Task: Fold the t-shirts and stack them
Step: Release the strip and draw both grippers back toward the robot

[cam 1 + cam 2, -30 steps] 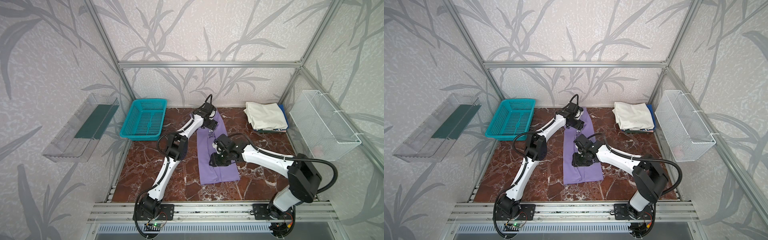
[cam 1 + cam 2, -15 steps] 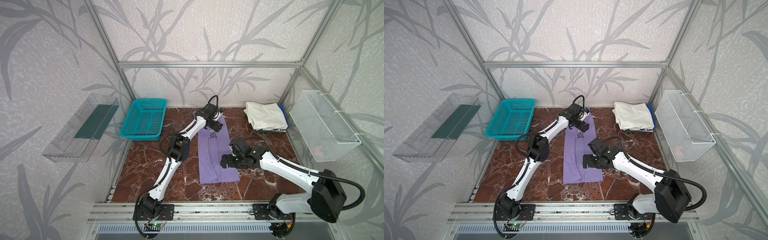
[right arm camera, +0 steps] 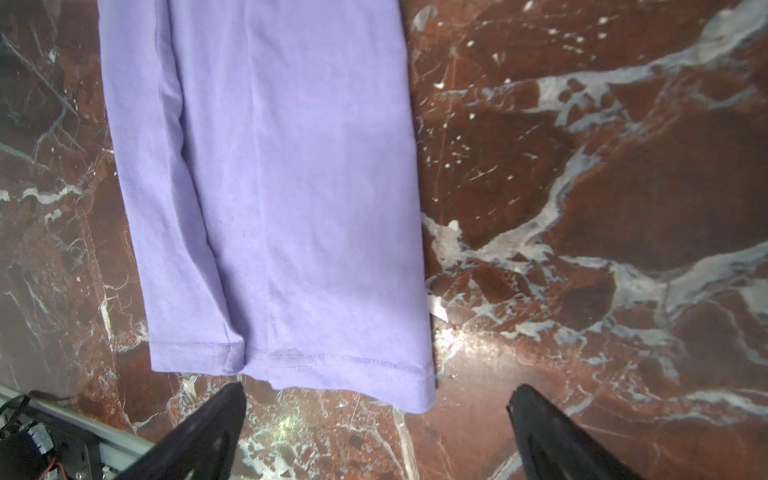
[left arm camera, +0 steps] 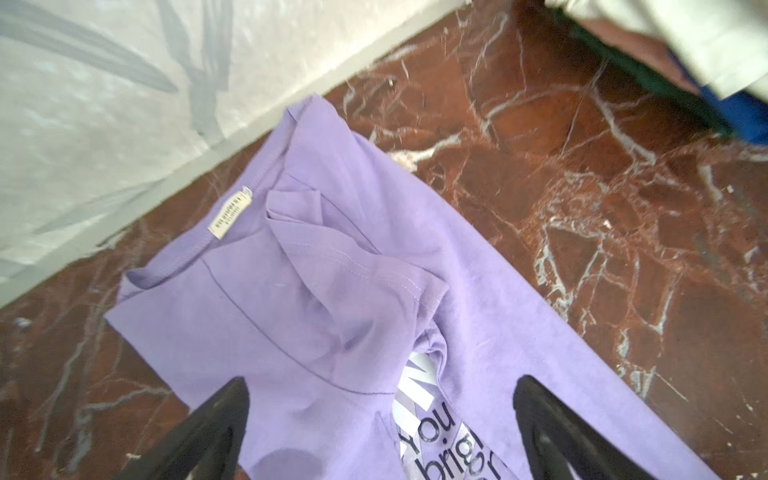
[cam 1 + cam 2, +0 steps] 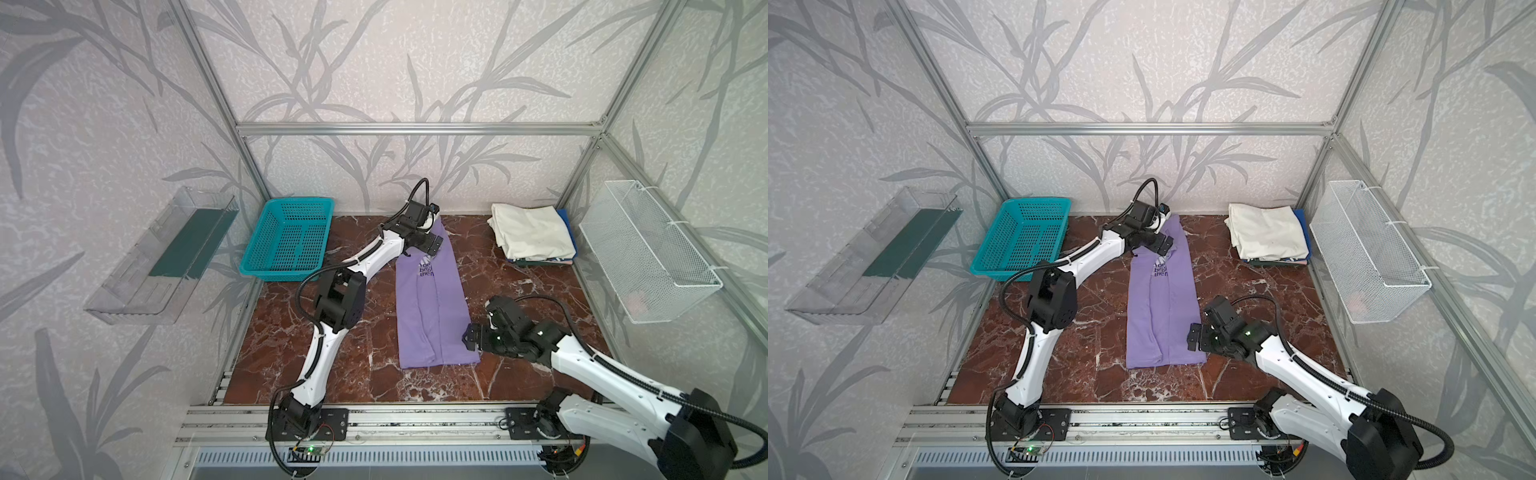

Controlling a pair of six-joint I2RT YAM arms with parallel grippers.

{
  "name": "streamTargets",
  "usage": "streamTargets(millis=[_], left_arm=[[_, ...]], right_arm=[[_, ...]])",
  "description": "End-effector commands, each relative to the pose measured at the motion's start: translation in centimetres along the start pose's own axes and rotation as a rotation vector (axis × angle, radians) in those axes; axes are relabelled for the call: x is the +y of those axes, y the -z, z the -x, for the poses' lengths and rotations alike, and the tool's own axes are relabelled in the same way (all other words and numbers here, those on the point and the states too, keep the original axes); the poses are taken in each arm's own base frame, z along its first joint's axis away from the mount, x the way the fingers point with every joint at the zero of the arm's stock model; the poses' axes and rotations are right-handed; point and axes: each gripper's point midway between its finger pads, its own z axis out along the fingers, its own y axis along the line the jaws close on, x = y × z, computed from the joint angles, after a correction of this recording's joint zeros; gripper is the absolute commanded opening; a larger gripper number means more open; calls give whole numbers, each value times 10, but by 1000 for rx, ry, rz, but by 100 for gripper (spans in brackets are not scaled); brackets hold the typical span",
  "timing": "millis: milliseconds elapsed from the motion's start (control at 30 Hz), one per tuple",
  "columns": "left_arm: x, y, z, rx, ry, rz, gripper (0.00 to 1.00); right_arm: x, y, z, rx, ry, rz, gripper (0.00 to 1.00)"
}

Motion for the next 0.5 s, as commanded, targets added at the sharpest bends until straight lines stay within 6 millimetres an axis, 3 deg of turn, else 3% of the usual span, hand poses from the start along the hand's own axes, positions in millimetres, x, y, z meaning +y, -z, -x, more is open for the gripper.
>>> streamTargets(millis=[0,267,467], left_arm=[[0,27,22,-88,28,62,99],[2,90,-18,-148,192,162,99],[7,147,-27,-223,255,206,99]], right_arm=[[0,1,10,-57,-31,33,99],[1,-8,12,3,10,37,99],[12,-13,18,-1,26,99,99]])
